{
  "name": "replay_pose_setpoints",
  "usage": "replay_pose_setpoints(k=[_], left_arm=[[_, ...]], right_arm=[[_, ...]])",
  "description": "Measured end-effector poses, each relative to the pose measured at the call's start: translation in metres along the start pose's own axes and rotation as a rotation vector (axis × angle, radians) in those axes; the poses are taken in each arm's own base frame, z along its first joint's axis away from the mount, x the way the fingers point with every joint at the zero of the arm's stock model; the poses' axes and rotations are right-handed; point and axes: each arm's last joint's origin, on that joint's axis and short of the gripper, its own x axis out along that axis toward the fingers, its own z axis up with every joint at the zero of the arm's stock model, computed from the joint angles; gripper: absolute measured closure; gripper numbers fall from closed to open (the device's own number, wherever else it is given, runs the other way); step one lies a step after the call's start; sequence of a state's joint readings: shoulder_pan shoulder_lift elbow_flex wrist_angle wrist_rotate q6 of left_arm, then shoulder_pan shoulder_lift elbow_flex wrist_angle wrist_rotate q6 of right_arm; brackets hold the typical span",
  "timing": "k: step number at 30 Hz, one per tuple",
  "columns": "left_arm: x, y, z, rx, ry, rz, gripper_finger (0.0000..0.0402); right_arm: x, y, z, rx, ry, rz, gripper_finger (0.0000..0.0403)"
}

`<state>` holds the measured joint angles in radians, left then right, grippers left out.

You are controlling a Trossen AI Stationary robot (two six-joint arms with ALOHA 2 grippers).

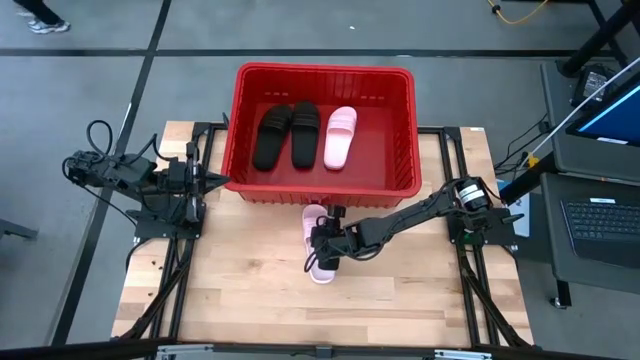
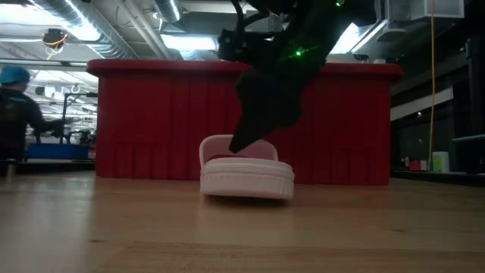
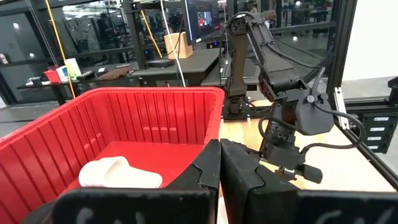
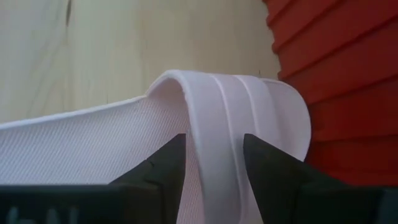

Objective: Pick and place slides into bin
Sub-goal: Put the pink slipper into the red bin

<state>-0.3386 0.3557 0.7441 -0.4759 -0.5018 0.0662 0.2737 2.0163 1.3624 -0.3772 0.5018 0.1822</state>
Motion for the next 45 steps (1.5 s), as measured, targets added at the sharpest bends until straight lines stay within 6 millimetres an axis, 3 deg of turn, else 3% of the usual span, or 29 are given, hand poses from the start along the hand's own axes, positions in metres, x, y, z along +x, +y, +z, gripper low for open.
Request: replay_pose_setpoints(k=[5,13,19,23,28,34,41,45], left_arm=[[0.0,0.0,0.0,0.0,0.0,0.0,0.04],[0.0,0.0,0.0,0.0,0.0,0.0,0.04],[0.0,0.0,0.0,0.0,0.0,0.0,0.04],[0.0,0.0,0.0,0.0,0.0,0.0,0.04],[0.0,0.0,0.0,0.0,0.0,0.0,0.04],[0.0,0.0,0.0,0.0,0.0,0.0,0.04],[0.0,0.0,0.0,0.0,0.0,0.0,0.04],[0.0,0.0,0.0,0.0,0.0,0.0,0.04]], right_arm=[[0.0,0.0,0.0,0.0,0.002,-0.002,0.0272],[0.0,0.0,0.0,0.061,0.002,-0.007,0.0387],[-0.004,0.002,0.005,0.123,0.004,0.039,0.0391],[-0.017,0.01,0.015,0.104,0.011,0.074,0.0391],[-0.044,0.011,0.032,0.044,0.08,0.089,0.0391],[-0.092,0.004,0.062,-0.028,0.134,0.131,0.0391],[-0.161,-0.023,0.108,0.003,0.026,0.243,0.0391],[-0.198,-0.04,0.123,0.03,-0.059,0.208,0.0391]])
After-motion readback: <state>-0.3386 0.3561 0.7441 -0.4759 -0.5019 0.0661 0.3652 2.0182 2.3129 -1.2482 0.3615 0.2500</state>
